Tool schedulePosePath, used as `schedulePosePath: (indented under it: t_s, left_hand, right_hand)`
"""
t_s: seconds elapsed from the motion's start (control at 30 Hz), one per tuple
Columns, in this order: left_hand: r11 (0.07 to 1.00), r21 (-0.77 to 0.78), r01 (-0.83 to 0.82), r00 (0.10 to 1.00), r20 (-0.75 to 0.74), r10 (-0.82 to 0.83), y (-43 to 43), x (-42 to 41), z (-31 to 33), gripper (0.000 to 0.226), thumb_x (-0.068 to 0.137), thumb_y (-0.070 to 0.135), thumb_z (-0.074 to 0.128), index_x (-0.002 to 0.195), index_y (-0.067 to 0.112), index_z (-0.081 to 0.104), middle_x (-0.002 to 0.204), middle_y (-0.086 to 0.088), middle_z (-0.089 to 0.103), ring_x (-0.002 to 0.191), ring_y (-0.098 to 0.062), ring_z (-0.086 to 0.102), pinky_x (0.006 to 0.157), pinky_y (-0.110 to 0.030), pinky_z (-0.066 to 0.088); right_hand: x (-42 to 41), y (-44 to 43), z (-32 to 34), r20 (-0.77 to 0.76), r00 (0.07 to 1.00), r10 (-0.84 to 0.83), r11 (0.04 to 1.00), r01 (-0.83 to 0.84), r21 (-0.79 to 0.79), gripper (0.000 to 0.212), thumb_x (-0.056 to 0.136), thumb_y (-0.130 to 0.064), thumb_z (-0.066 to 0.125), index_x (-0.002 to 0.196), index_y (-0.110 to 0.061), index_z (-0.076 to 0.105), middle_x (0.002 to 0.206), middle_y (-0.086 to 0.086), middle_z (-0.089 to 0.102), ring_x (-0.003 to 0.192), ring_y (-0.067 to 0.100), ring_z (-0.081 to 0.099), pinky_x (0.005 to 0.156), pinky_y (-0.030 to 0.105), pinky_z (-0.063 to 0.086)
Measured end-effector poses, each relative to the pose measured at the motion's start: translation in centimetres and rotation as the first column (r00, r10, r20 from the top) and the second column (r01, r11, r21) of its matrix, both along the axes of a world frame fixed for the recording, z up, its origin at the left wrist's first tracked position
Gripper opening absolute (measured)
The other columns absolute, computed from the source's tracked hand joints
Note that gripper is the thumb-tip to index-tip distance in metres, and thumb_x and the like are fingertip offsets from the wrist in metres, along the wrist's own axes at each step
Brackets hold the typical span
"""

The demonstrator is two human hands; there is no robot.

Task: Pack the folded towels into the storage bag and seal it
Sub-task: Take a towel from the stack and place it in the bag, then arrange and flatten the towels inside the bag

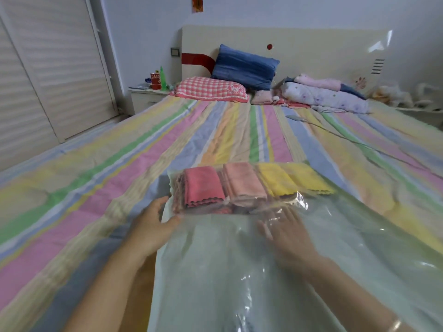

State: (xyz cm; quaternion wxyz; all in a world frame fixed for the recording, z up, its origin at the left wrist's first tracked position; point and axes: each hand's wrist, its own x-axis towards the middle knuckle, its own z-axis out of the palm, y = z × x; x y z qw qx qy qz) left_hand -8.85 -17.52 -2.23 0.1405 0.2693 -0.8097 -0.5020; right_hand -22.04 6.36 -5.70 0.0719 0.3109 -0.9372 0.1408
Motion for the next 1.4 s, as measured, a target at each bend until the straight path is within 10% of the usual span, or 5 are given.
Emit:
schedulePosePath:
  t_s: [0.2, 0.5, 0.77, 1.1, 1.4]
  left_hand:
    - [0.82, -0.433, 0.374, 0.926, 0.131, -0.354, 10.2, 2.1, 4.0, 0.057, 0.092, 0.03, 0.058, 0.145, 0.025, 0.037, 0.152, 0.005, 0.035, 0.141, -0.012, 0.031, 0.112, -0.022, 0.025]
    - [0.649, -0.483, 0.587, 0.796, 0.2, -0.571, 25.8, 3.9, 3.7, 0.072, 0.089, 0.032, 0.06, 0.15, 0.027, 0.023, 0.162, -0.006, 0.005, 0.146, -0.021, 0.022, 0.117, -0.034, 0.022]
    - [0.469, -0.486, 0.738, 0.623, 0.223, -0.75, 37.0, 5.3, 4.0, 0.058, 0.09, 0.028, 0.058, 0.144, 0.027, 0.037, 0.147, 0.003, 0.039, 0.126, -0.016, 0.048, 0.103, -0.031, 0.039]
    - [0.353, -0.252, 0.901, 0.427, 0.377, -0.822, 43.7, 6.8, 0.4, 0.036, 0.09, 0.027, 0.056, 0.125, 0.021, 0.059, 0.12, 0.005, 0.063, 0.103, -0.015, 0.063, 0.093, -0.029, 0.049]
    - [0.344, -0.259, 0.903, 0.422, 0.374, -0.826, 45.1, 5.3, -0.6, 0.029, 0.091, 0.025, 0.056, 0.119, 0.021, 0.063, 0.116, 0.003, 0.066, 0.073, -0.009, 0.057, 0.083, -0.024, 0.05]
  right_hand:
    - [7.5, 7.1, -1.5, 0.125, 0.992, -0.01, 0.969, -0.021, 0.245, 0.124, 0.047, -0.074, -0.042, 0.153, -0.033, 0.01, 0.162, -0.003, -0.004, 0.149, 0.018, -0.007, 0.118, 0.036, -0.006]
    - [16.5, 20.0, -1.4, -0.104, 0.986, 0.13, 0.978, -0.11, 0.18, 0.059, 0.103, -0.042, 0.004, 0.131, -0.014, 0.049, 0.124, 0.004, 0.062, 0.11, 0.024, 0.062, 0.1, 0.024, 0.041]
    - [26.2, 34.6, 5.3, 0.666, 0.745, -0.044, 0.982, 0.156, -0.11, 0.047, 0.086, 0.0, 0.044, 0.115, -0.028, 0.069, 0.119, -0.019, 0.065, 0.114, -0.007, 0.055, 0.101, 0.015, 0.041]
    - [22.3, 46.9, 1.5, 0.56, 0.448, -0.696, 0.346, 0.894, -0.286, 0.029, 0.075, -0.035, 0.06, 0.102, -0.026, 0.054, 0.101, -0.001, 0.067, 0.09, 0.024, 0.065, 0.085, 0.049, 0.053]
    - [18.6, 46.7, 2.6, 0.894, 0.285, -0.347, -0.069, 0.942, -0.327, 0.039, 0.082, -0.04, 0.072, 0.095, -0.006, 0.058, 0.088, 0.01, 0.057, 0.069, 0.02, 0.056, 0.058, 0.034, 0.057]
